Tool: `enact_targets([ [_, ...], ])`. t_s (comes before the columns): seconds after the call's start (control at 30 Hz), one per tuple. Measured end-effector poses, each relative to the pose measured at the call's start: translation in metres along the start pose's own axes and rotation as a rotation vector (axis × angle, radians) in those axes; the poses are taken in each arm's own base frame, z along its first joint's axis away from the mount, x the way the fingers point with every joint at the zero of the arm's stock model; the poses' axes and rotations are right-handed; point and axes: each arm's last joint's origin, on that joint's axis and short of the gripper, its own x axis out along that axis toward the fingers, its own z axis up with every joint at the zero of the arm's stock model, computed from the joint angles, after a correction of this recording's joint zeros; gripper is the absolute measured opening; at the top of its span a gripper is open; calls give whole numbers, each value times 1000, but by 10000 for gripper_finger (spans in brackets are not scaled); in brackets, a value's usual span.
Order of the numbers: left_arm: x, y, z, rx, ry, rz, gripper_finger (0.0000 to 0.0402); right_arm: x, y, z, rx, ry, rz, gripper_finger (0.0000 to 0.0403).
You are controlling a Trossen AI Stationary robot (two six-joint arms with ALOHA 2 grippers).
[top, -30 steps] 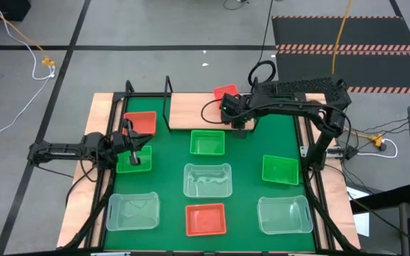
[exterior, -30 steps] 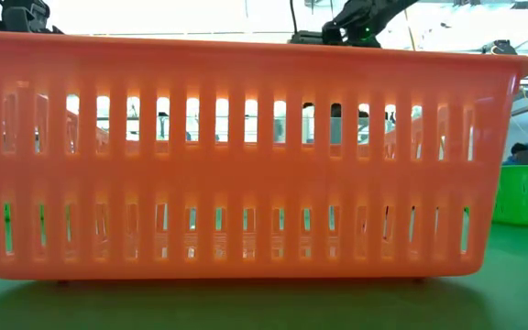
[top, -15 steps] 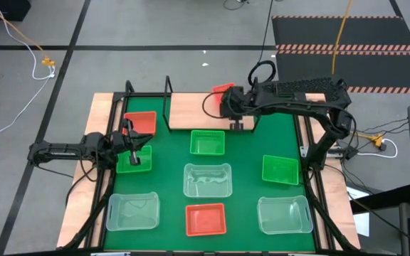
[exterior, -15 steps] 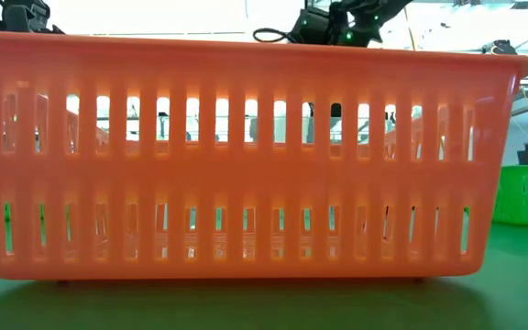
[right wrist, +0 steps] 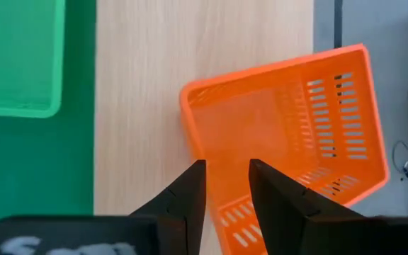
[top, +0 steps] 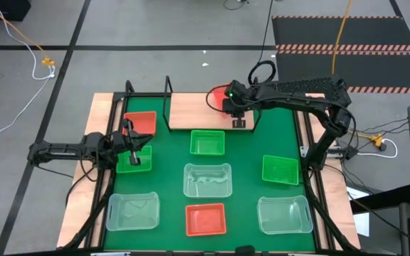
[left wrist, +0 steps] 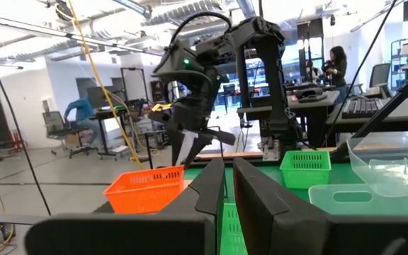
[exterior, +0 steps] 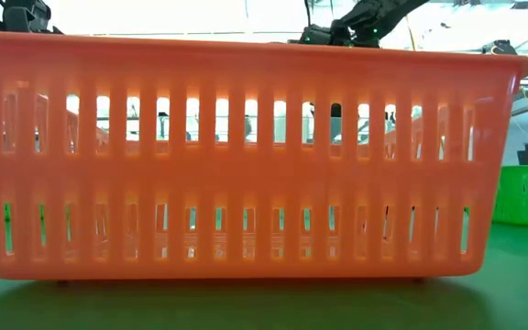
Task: Stack baskets on shelf by color
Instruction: Put the top right orange bin on the shelf
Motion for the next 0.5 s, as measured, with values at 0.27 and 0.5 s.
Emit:
enact_targets([
  [0.27,0,-1,-6,-58,63,-11,37,18,9,-17,-9,44,21,105],
  [0.5,0,-2,-10,-100,99,-15,37,19,6,-18,11,37,10,91],
])
